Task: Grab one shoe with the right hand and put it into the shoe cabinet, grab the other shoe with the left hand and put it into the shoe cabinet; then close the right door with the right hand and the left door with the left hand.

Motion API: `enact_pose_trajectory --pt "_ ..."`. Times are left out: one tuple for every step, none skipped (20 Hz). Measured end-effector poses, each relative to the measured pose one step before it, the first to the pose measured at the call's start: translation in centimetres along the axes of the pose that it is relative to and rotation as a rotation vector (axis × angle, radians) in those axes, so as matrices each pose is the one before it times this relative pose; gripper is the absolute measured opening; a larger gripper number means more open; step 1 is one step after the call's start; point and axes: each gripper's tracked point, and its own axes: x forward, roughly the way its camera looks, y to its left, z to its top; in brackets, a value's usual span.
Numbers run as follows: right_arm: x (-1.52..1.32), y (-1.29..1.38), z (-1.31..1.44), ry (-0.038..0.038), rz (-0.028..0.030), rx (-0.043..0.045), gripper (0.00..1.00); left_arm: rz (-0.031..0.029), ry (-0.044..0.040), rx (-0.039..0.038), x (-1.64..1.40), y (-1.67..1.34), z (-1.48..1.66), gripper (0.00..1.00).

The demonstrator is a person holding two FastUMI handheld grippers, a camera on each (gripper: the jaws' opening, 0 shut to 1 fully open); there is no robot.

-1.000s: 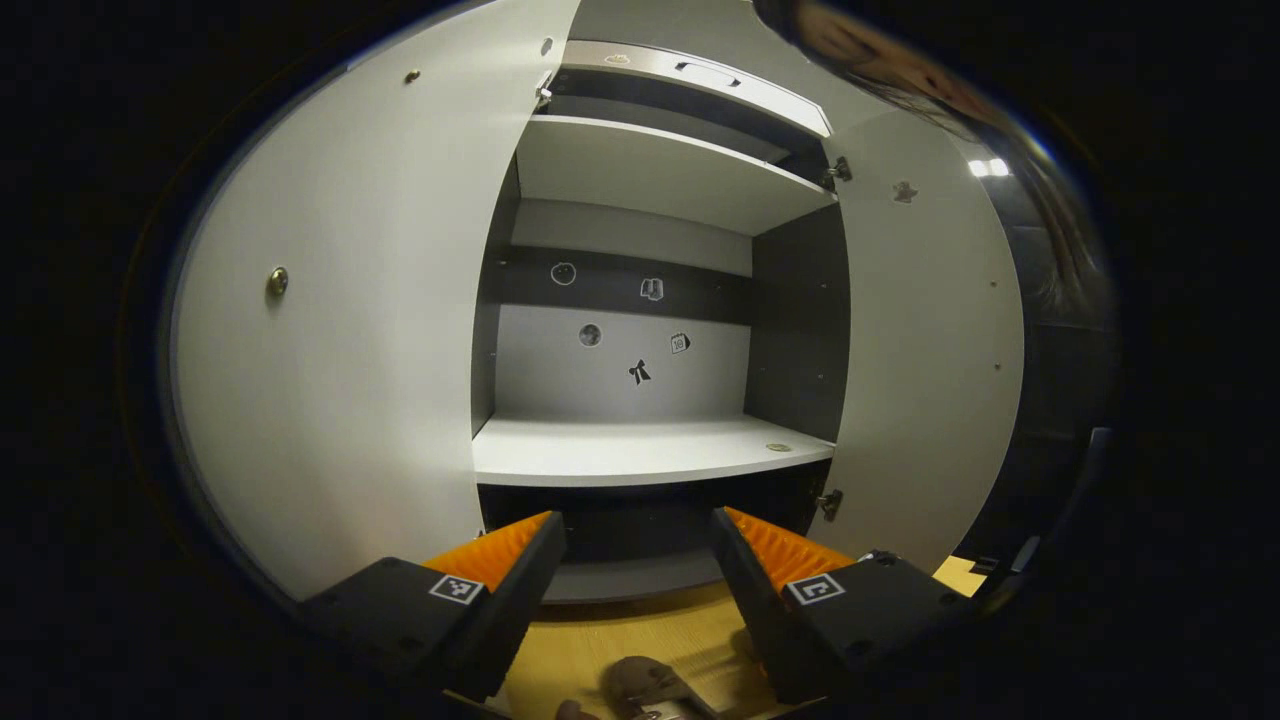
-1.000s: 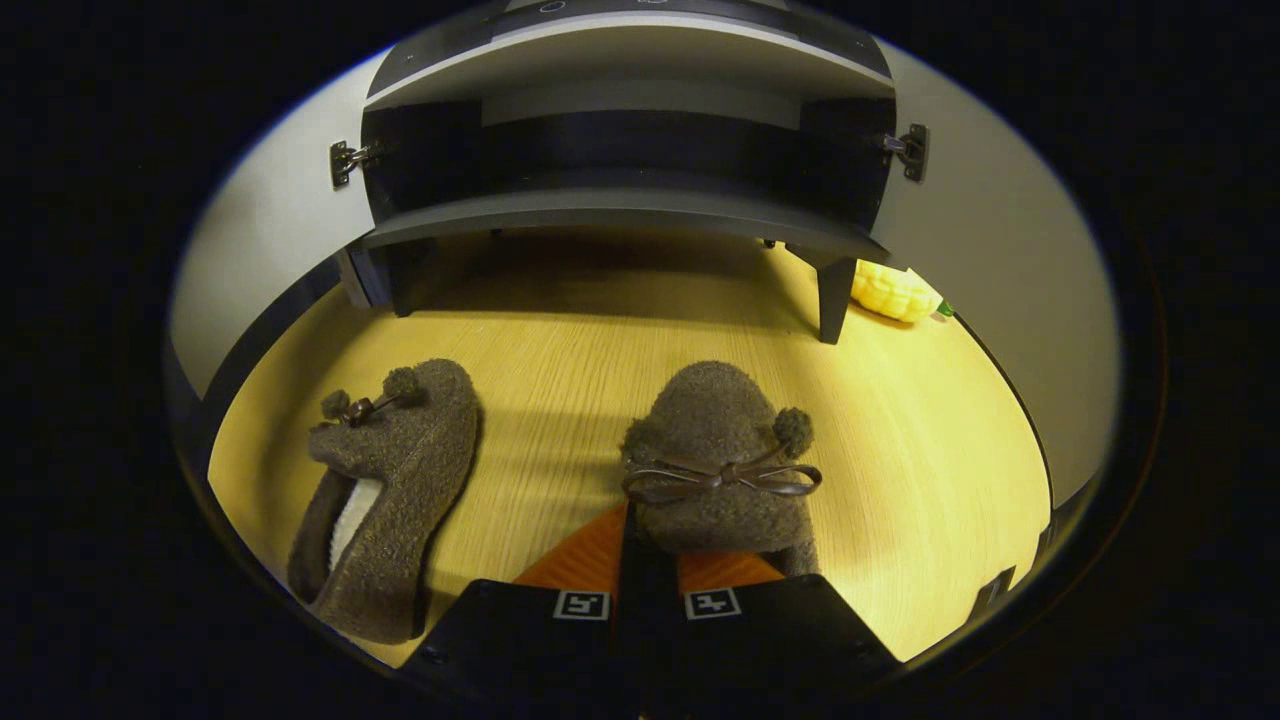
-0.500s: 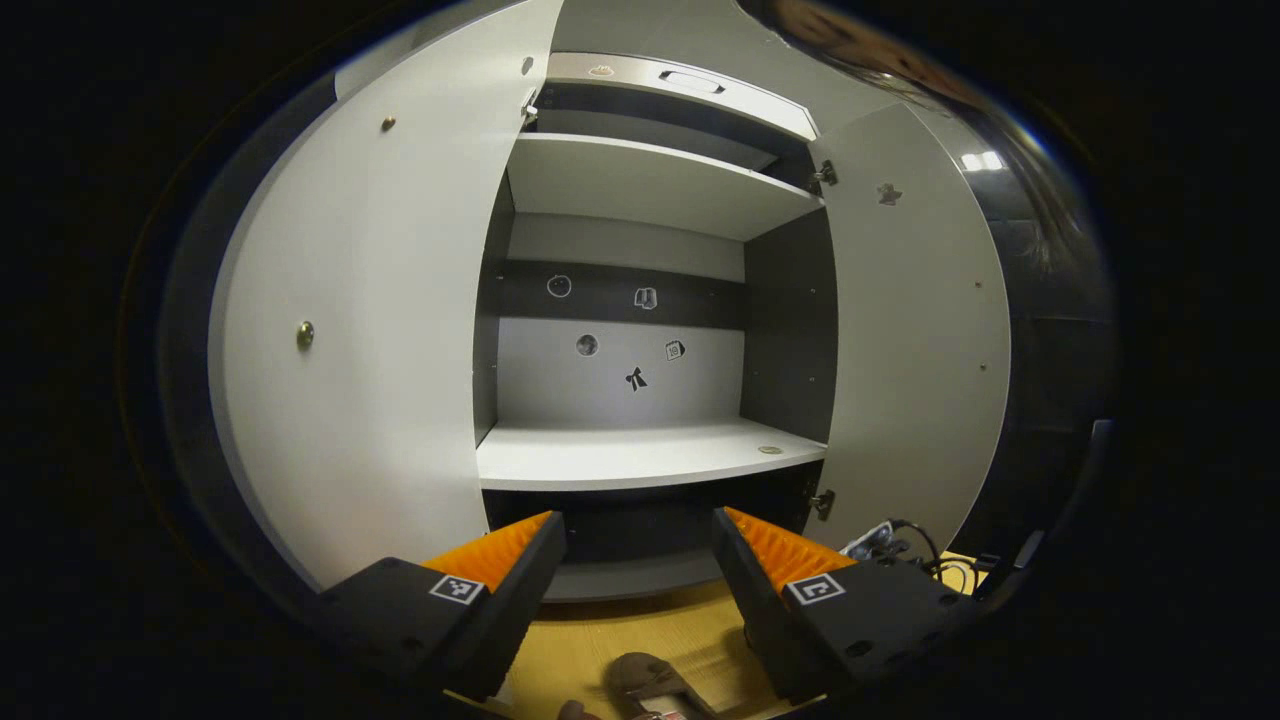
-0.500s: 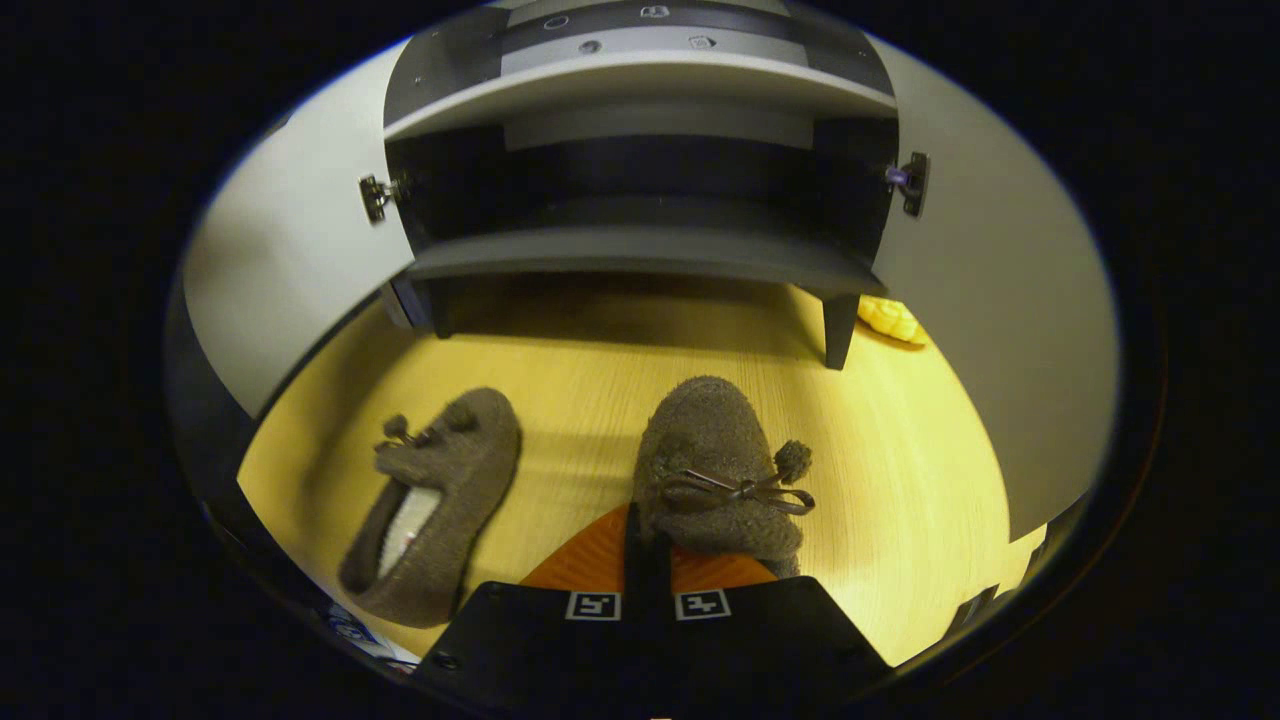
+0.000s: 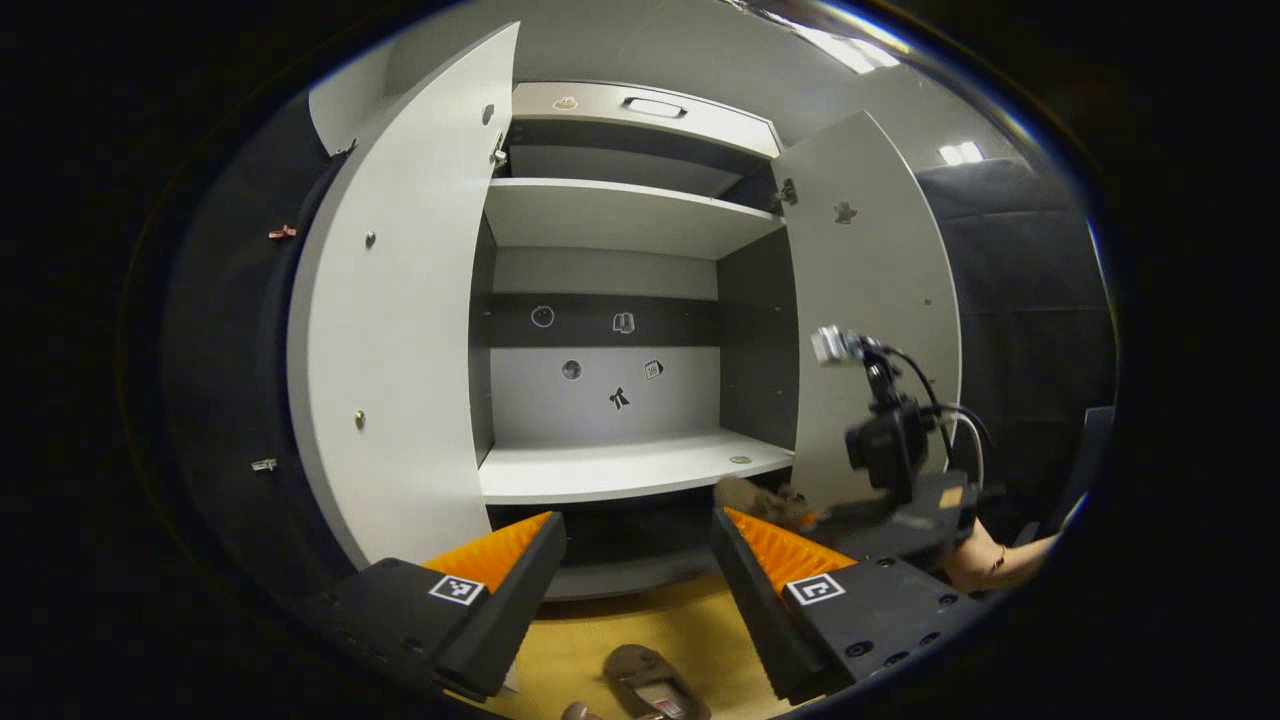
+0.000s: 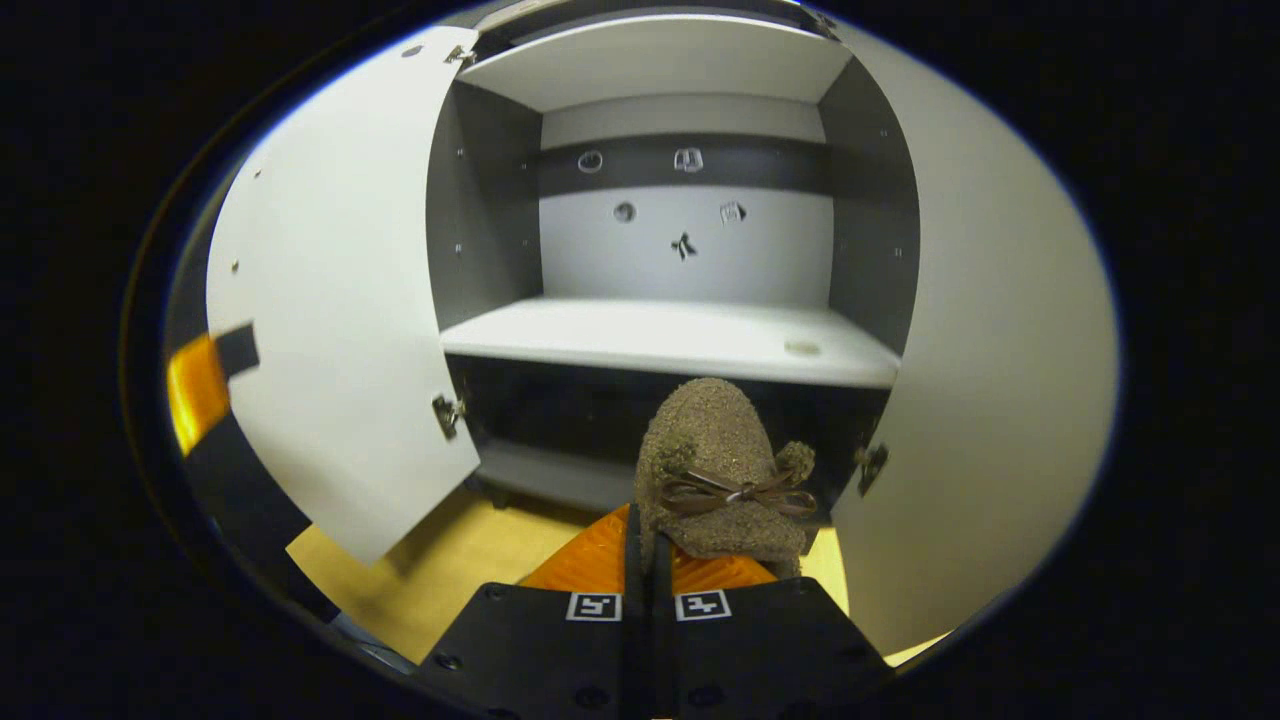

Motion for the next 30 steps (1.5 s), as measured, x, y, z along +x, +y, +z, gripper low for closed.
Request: enact_pose_trajectory --pt "0.469 -0.101 2.189 -0.03383 0.0035 -0.0094 0.05 0.00484 0.00183 -0.00928 -0.433 -0.234 0.064 0.94" --pt "0.616 -0.35 2.032 -0.02754 -0.00227 -0.00989 0.05 0.00186 0.00111 -0.01073 -0.385 -0.335 0.027 0.94" --pt "0.822 -0.395 1.803 -0.022 -0.00807 -0.01146 0.05 0.00169 0.00009 -0.00925 -0.404 -0.319 -0.015 0.94" --pt "0.969 -0.445 1.713 -0.01969 -0.00828 -0.01297 0.05 0.00478 -0.00029 -0.0068 -0.363 -0.211 -0.009 0.94" --pt "1.124 -0.484 1.735 -0.02248 -0.0091 -0.00837 0.05 0.005 0.00069 -0.00696 -0.302 -0.148 -0.022 0.94" --pt "1.12 -0.484 1.538 -0.01354 -0.01078 0.00325 0.05 0.00638 0.00091 -0.00766 -0.284 -0.096 0.038 0.94" --pt "1.194 -0.498 1.133 -0.00126 -0.00775 0.00999 0.05 0.00761 0.00356 -0.00977 -0.236 0.028 0.013 0.94" --pt "1.486 -0.417 1.216 -0.00091 -0.00405 0.01257 0.05 0.00876 0.00351 -0.01074 -0.276 0.002 -0.309 0.94" --pt "1.381 -0.325 0.84 0.0029 -0.00264 0.01083 0.05 0.00961 0.00232 -0.0109 -0.188 0.091 -0.018 0.94" --pt "1.415 -0.42 0.548 0.00688 -0.00725 0.00228 0.05 0.00996 0.00384 -0.00931 -0.166 0.166 -0.049 0.94" --pt "1.558 -0.426 0.502 0.01383 -0.00856 -0.00735 0.05 0.01256 0.00448 -0.00615 -0.226 0.24 -0.171 0.94" --pt "1.383 -0.241 0.159 0.01327 -0.0072 -0.00881 0.05 0.01353 0.0043 -0.00355 -0.217 0.223 -0.17 0.94" --pt "1.601 -0.229 0.133 0.02114 -0.00468 -0.01066 0.05 0.01433 0.00441 -0.00125 -0.172 0.332 -0.101 0.94" --pt "1.337 -0.014 -0.103 0.02284 -0.00114 0.00074 0.05 0.01579 0.00353 -0.00069 -0.062 0.439 -0.143 0.94" --pt "1.442 0.123 -0.049 0.02035 0.00388 0.00796 0.05 0.01602 0.00222 -0.0008 0.015 0.466 -0.063 0.94" --pt "1.305 0.096 -0.276 0.02485 0.00857 0.01311 0.05 0.01631 0.00171 -0.00205 -0.043 0.461 -0.048 0.94" --pt "1.527 0.105 -0.287 0.02668 0.00281 0.00904 0.04 0.01516 0.00286 -0.00579 0.063 0.424 -0.086 0.94" --pt "1.273 -0.052 -0.71 0.0313 -0.00229 0.0005 0.04 0.01177 0.00451 -0.00951 0.158 0.353 -0.152 0.94" --pt "1.353 -0.086 -0.622 0.02603 -0.00953 -0.01097 0.05 0.00991 0.00284 -0.00721 0.022 0.226 -0.063 0.94" --pt "1.302 -0.236 -0.555 0.02449 -0.01128 -0.01758 0.04 0.00995 0.0036 -0.00749 0.172 0.239 -0.113 0.94" --pt "1.329 -0.116 -0.48 0.02116 -0.01214 -0.0133 0.04 0.00757 0.00307 -0.00442 0.163 0.16 -0.012 0.94" --pt "0.835 -0.21 -0.542 0.02319 -0.01226 -0.00678 0.04 0.00724 0.00496 -0.00257 0.184 0.21 0.004 0.94" --pt "0.674 -0.14 -0.388 0.02368 -0.00768 0.0021 0.04 0.00342 0.0028 -0.00188 0.17 0.101 0.043 0.94" --pt "0.539 -0.092 -0.508 0.02461 -0.00139 0.00463 0.04 -0.00108 0.00136 0.00027 0.098 -0.023 0.167 0.94" --pt "0.37 0.038 -0.485 0.02485 0.0056 0.01293 0.04 -0.00286 0.00044 0.00349 0.104 -0.04 0.118 0.94" --pt "0.282 0.027 -0.203 0.01222 0.00525 0.01328 0.04 -0.00368 -0.00135 0.00594 0.068 -0.076 0.246 0.94" --pt "0.073 -0.051 0.052 0.00021 0.00403 0.01466 0.06 -0.00338 -0.0023 0.00746 -0.022 -0.082 0.243 0.94" --pt "-0.489 0.094 0.079 0.00055 0.008 0.01377 0.06 -0.00248 -0.00493 0.00716 -0.03 -0.088 0.237 0.94" --pt "-0.214 0.218 0.018 0.00646 0.00915 0.00883 0.11 -0.00353 -0.00307 0.00506 -0.096 -0.12 0.077 0.94" --pt "-0.231 0.13 -0.453 0.01272 0.00809 0.00243 0.1 -0.00296 -0.00101 0.00235 -0.089 -0.085 0.066 0.94"
